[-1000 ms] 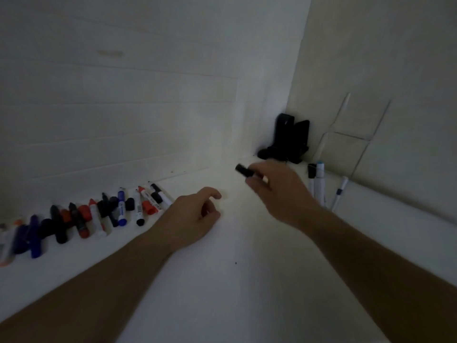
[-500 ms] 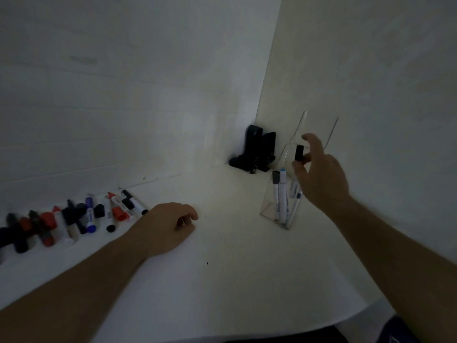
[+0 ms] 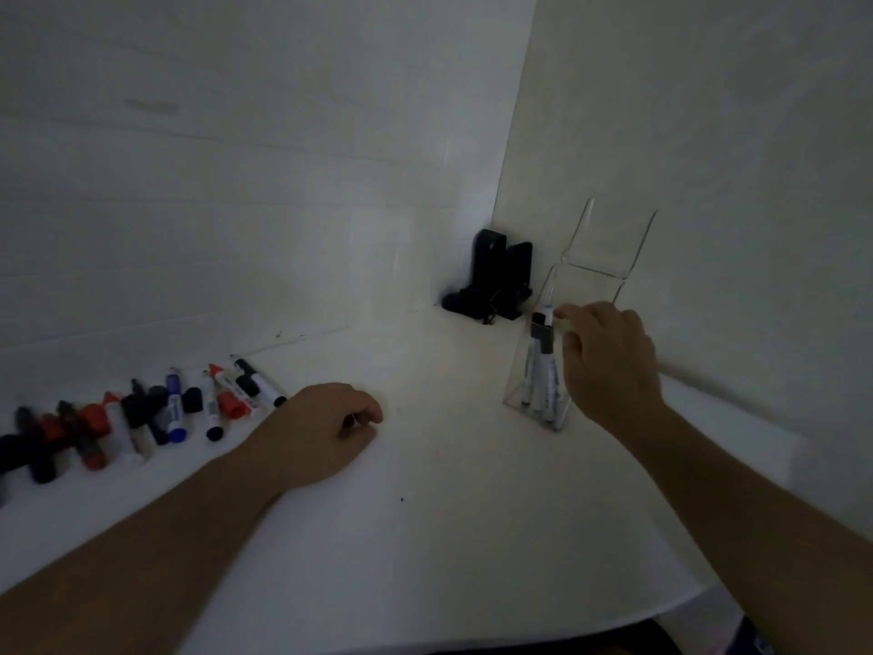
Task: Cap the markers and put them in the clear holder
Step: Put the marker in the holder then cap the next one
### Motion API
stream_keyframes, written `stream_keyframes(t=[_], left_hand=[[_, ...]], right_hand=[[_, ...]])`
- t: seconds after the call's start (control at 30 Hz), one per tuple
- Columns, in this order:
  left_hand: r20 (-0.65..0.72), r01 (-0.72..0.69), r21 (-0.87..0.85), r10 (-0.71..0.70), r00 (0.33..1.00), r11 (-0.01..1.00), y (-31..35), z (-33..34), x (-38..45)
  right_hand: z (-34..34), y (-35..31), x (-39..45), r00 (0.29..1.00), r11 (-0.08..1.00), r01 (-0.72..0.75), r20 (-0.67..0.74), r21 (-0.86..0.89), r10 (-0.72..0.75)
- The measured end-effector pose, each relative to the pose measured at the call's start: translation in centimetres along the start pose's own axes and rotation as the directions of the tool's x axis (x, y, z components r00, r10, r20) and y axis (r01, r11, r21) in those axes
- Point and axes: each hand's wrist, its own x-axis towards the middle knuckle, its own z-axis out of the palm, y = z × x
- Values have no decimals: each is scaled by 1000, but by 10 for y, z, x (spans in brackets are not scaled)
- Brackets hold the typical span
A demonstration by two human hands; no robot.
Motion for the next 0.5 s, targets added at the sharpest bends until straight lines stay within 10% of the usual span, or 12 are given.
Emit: stream_keyframes(t=[0.17, 0.5], left_hand=[[19, 6, -20, -6, 1000, 1000, 1, -6, 1], [-279, 425, 17, -404, 871, 905, -34, -73, -2]], right_hand=[[12, -45, 0, 976, 973, 178, -152, 146, -155], [94, -199, -7, 830, 704, 266, 215, 658, -515]])
